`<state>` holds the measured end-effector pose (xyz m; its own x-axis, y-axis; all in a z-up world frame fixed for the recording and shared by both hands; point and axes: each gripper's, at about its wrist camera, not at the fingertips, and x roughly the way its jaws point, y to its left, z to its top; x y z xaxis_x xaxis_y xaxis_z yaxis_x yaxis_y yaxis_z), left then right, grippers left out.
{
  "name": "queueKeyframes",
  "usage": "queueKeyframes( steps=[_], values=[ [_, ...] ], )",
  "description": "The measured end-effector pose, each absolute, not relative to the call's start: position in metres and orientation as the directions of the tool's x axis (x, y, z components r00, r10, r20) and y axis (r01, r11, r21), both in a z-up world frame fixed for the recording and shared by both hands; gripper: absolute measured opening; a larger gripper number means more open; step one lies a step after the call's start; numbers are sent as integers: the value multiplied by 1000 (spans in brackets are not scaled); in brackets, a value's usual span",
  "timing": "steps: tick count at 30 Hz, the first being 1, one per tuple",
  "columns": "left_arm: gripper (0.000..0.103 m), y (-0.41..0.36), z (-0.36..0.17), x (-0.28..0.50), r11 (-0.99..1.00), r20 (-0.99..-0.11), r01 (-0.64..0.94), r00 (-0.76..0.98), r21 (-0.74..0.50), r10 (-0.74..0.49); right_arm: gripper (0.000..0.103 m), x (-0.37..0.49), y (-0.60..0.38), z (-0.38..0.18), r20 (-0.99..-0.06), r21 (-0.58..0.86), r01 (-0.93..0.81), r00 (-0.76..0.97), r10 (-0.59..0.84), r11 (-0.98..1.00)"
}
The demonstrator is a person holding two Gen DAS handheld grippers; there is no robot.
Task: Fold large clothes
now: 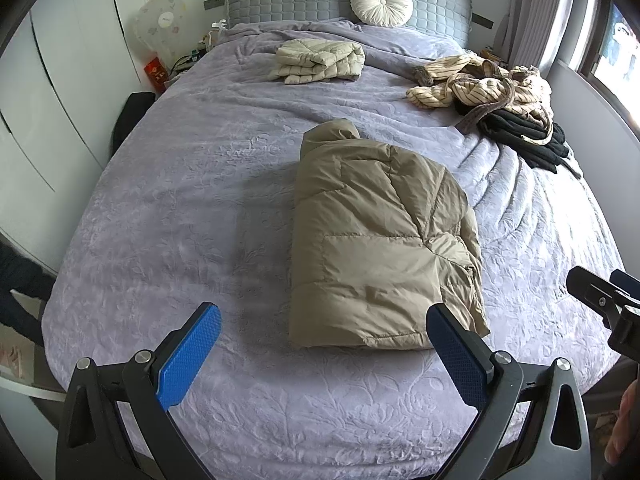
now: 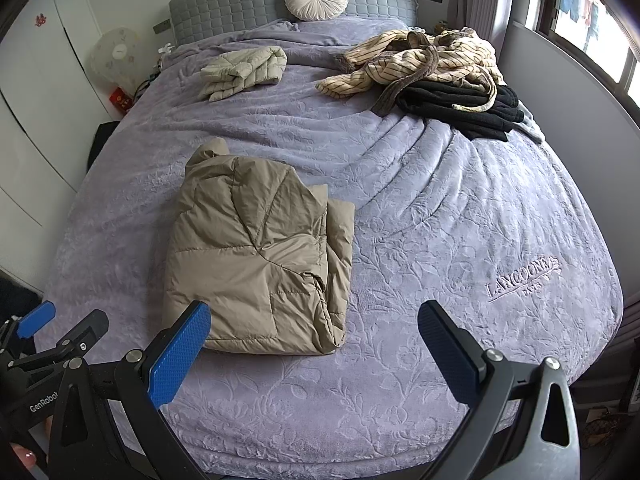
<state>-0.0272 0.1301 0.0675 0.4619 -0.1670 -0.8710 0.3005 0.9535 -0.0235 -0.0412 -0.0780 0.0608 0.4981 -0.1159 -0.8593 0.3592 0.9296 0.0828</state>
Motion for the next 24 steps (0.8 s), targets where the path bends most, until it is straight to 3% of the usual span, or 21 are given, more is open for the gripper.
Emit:
queueKeyframes(
  steps=[24],
  values=[
    [103,130,61,-26,955,-871,295,464,-23,-165,103,-45,-86,61,-867,78,350,487,-110,934]
  ],
)
